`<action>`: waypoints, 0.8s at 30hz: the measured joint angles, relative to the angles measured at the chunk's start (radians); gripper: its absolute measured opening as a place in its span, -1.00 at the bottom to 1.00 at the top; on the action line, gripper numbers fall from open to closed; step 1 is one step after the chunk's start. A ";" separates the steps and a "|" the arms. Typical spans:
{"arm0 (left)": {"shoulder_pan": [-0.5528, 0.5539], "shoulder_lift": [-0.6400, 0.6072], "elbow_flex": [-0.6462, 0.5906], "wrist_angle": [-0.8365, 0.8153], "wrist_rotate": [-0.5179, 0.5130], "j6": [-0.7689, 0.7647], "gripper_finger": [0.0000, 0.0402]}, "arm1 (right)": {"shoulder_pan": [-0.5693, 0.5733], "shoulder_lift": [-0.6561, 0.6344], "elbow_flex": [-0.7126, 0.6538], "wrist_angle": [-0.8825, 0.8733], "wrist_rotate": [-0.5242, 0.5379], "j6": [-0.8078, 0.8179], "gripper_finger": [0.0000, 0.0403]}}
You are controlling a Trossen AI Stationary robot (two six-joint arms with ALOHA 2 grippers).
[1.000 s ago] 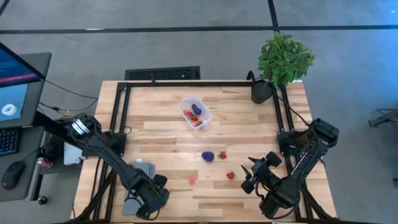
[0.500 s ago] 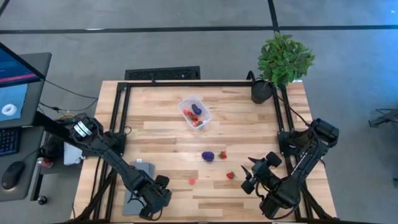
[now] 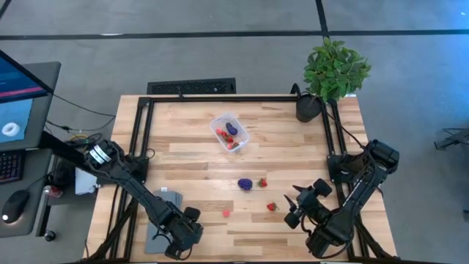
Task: Pick and placing Produce into tupperware
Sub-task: Put the strawberry into the transparent container
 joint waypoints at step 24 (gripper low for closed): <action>0.006 0.042 0.001 0.013 0.022 -0.011 0.09 | 0.000 0.000 0.000 -0.001 -0.002 0.000 0.19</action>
